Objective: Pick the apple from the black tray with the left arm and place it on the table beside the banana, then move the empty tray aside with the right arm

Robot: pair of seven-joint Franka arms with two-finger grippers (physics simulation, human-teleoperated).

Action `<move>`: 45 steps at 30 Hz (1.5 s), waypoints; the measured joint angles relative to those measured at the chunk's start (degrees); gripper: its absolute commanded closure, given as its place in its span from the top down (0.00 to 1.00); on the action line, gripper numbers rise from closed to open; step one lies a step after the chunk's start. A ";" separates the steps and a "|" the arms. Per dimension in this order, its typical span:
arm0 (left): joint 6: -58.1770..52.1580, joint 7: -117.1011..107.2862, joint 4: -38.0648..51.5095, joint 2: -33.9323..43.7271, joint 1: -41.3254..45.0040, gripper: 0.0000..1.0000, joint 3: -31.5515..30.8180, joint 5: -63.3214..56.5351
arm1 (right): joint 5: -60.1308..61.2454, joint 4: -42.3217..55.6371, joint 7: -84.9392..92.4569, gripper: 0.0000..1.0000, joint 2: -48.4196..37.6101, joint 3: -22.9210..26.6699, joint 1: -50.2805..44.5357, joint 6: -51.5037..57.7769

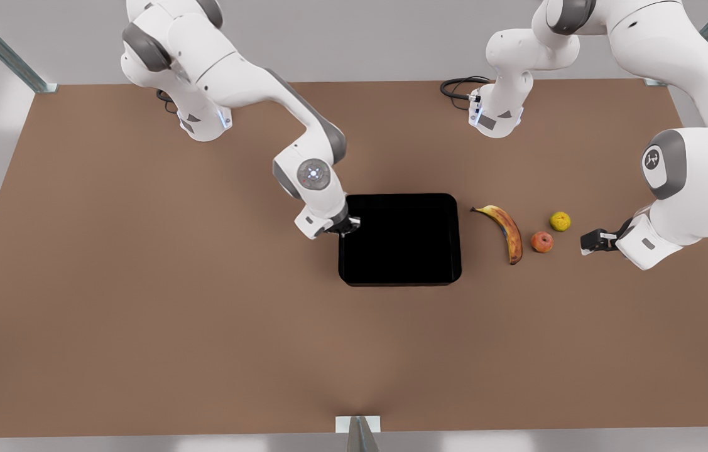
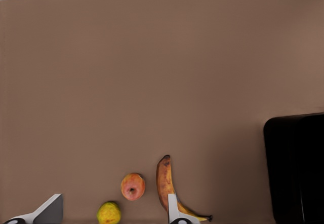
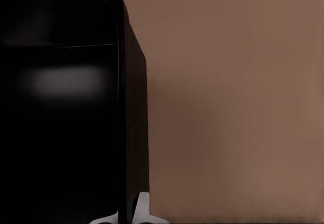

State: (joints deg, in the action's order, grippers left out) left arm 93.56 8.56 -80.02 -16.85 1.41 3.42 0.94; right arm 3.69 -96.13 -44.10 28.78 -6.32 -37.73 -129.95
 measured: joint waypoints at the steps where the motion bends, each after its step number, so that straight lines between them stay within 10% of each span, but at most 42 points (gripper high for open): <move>1: 0.00 0.01 0.00 0.00 0.00 1.00 0.00 -0.03 | 0.05 0.01 0.47 0.20 -0.46 0.34 0.06 0.94; 35: -0.04 0.24 -0.08 0.15 0.10 1.00 -0.06 -0.21 | 2.35 10.76 38.81 0.20 -7.38 29.97 2.15 35.70; 45: 0.97 0.20 0.74 -0.17 1.30 1.00 -0.35 -1.73 | -2.45 11.84 50.96 0.20 -11.43 30.02 11.58 41.05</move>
State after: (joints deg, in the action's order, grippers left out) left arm 94.53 8.77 -79.27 -17.02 2.71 3.07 -0.79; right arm 1.24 -84.30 6.87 17.35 23.70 -26.15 -88.90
